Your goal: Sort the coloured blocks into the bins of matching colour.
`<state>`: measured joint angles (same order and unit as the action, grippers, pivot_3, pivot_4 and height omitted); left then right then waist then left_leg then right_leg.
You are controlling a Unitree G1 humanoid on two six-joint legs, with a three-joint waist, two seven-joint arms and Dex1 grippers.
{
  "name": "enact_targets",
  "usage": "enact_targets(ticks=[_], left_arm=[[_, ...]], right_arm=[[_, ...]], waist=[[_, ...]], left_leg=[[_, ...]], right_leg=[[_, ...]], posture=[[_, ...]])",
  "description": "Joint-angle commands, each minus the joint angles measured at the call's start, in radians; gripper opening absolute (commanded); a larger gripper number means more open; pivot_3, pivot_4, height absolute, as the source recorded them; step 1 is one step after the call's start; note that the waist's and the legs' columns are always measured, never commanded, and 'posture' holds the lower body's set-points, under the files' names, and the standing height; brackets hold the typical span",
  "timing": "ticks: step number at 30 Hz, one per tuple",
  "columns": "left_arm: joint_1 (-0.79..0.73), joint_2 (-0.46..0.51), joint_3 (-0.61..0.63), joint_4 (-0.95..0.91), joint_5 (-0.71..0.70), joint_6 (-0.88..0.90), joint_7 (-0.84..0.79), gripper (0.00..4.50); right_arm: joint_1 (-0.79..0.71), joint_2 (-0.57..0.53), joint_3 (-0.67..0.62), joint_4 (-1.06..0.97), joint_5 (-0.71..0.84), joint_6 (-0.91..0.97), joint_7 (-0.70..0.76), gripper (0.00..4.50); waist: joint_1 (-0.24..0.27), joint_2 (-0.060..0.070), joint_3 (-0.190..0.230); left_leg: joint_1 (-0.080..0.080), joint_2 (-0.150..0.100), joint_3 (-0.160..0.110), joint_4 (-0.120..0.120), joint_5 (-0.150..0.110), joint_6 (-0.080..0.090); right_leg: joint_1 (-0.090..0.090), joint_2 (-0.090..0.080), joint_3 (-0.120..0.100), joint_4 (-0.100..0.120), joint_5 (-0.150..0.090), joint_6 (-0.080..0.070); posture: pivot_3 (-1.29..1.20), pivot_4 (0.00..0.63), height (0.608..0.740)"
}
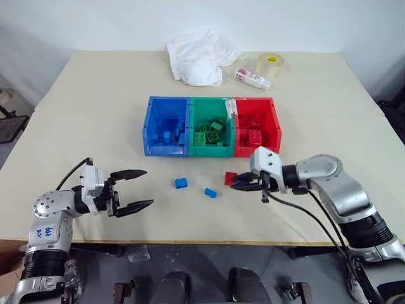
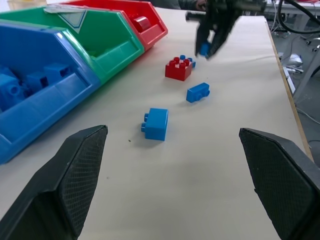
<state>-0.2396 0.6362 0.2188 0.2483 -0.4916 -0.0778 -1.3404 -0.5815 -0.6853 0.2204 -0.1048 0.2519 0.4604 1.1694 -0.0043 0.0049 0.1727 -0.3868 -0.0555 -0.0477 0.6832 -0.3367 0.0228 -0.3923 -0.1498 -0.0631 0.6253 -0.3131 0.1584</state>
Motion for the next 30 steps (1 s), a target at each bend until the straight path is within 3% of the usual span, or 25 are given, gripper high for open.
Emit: enact_targets(ticks=[1, 4, 10, 17, 24, 29, 30], left_arm=[[-0.011, 0.002, 0.017, -0.012, -0.02, -0.015, 0.0, 4.5], [-0.013, 0.003, 0.017, -0.008, -0.019, -0.018, -0.004, 4.5], [-0.018, 0.006, 0.015, -0.005, -0.017, -0.025, -0.012, 4.5], [-0.019, 0.0, 0.012, -0.02, -0.014, -0.034, 0.0, 4.5], [-0.002, -0.009, 0.011, -0.036, -0.014, -0.053, 0.014, 4.5], [0.001, -0.014, 0.005, -0.038, -0.014, -0.056, 0.018, 4.5], [-0.001, -0.015, 0.004, -0.036, -0.014, -0.057, 0.018, 4.5]], right_arm=[[-0.077, 0.057, -0.036, 0.012, 0.033, -0.028, -0.023, 0.29], [-0.206, 0.145, -0.025, 0.126, 0.001, -0.076, -0.065, 0.29], [-0.505, 0.4, -0.004, 0.556, -0.093, -0.278, -0.197, 0.29], [-0.737, 0.637, -0.05, 1.012, -0.14, -0.515, -0.341, 0.29], [-0.811, 0.719, -0.096, 1.198, -0.174, -0.627, -0.438, 2.64], [-0.784, 0.694, -0.121, 1.148, -0.157, -0.645, -0.351, 4.39], [-0.77, 0.683, -0.124, 1.127, -0.155, -0.643, -0.324, 4.39]], waist=[[0.0, 0.0, 0.0], [-0.008, 0.0, 0.0], [-0.038, 0.0, 0.0], [-0.065, 0.0, 0.0], [-0.083, 0.001, 0.0], [-0.084, 0.001, 0.001], [-0.084, 0.001, 0.001]], left_leg=[[0.0, 0.0, 0.0, 0.0, 0.0, 0.0], [0.0, 0.0, 0.001, 0.0, 0.0, 0.0], [0.0, 0.0, -0.001, -0.003, 0.0, -0.001], [0.0, -0.001, -0.005, -0.004, 0.0, -0.001], [0.0, -0.001, -0.01, -0.005, 0.0, -0.002], [0.0, -0.001, -0.01, -0.005, 0.0, -0.002], [0.0, -0.001, -0.01, -0.005, 0.0, -0.002]], right_leg=[[0.0, 0.0, 0.0, 0.0, 0.0, 0.0], [-0.001, 0.0, 0.0, 0.0, 0.0, 0.0], [-0.002, 0.001, -0.001, 0.002, 0.0, 0.0], [-0.002, 0.0, -0.003, 0.004, 0.0, -0.001], [-0.002, 0.001, -0.003, 0.006, 0.0, -0.001], [-0.002, 0.001, -0.003, 0.007, 0.0, -0.001], [-0.002, 0.001, -0.003, 0.007, 0.0, -0.001]], posture=[[0.0, 0.15, 0.74], [0.0, 0.15, 0.74], [0.0, 0.15, 0.74], [0.0, 0.15, 0.74], [0.0, 0.15, 0.74], [0.0, 0.15, 0.74], [0.0, 0.15, 0.74]])
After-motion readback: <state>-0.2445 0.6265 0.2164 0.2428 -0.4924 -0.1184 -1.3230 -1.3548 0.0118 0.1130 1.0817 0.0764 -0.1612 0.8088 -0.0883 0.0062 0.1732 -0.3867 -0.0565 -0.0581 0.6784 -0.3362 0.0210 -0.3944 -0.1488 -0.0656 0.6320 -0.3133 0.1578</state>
